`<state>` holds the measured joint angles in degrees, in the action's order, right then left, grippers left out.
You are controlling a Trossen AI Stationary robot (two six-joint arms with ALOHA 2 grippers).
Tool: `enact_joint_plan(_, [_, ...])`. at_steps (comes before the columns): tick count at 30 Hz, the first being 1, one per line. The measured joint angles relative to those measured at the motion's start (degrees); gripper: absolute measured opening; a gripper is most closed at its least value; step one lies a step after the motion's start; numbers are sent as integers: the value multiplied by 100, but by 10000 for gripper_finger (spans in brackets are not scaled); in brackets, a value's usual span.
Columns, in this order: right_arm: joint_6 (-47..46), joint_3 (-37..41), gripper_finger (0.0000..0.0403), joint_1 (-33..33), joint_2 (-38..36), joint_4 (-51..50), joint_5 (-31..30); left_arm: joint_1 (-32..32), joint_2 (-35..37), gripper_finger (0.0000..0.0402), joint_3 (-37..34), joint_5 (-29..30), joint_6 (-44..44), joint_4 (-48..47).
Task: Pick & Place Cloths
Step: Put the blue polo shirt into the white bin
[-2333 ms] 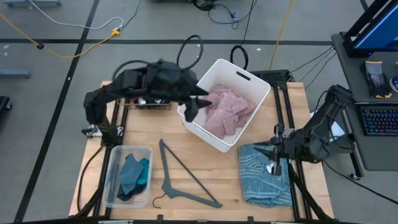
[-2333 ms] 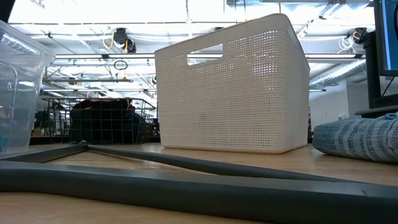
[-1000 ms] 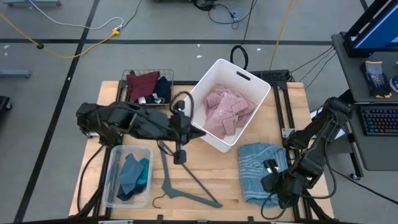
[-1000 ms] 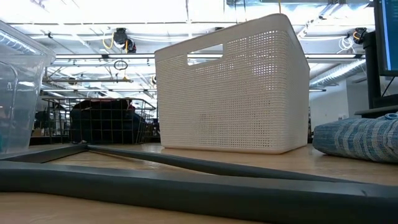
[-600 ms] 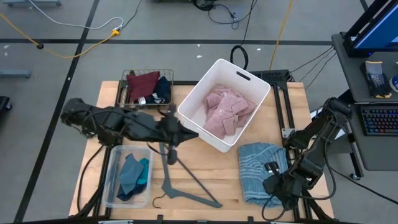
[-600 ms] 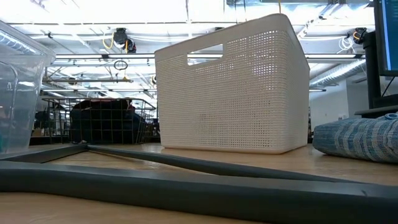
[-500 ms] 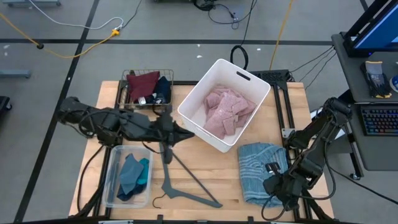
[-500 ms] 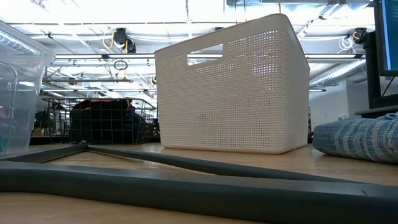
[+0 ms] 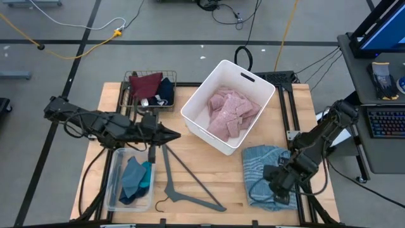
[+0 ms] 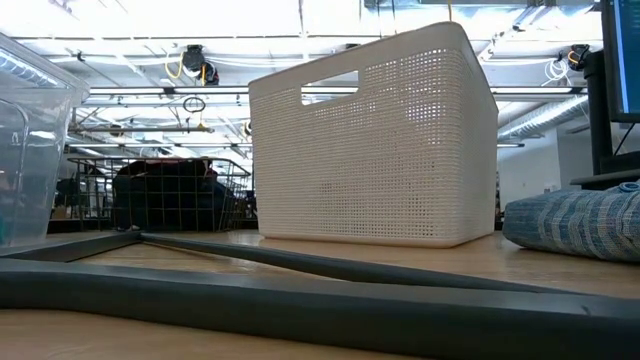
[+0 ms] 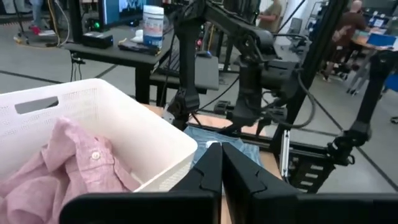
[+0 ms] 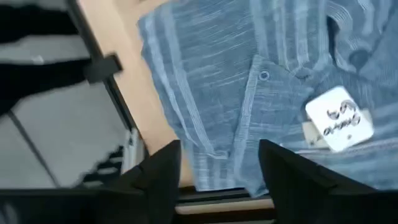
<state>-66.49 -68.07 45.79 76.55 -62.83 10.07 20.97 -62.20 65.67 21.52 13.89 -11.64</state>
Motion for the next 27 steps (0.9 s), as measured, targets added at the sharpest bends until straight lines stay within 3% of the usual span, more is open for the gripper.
enact_joint_plan(10, [-1674,172,278,-725,-4,-40,68,167,174,8,-77,-67,-203,-454])
enact_joint_plan(16, [-2514,586,283,-972,-4,89,68,234,346,3,-77,-107,-305,-769])
enact_joint_plan(27, [-2651,1443,283,-1511,-4,605,50,254,576,2,-122,-365,-324,-1014])
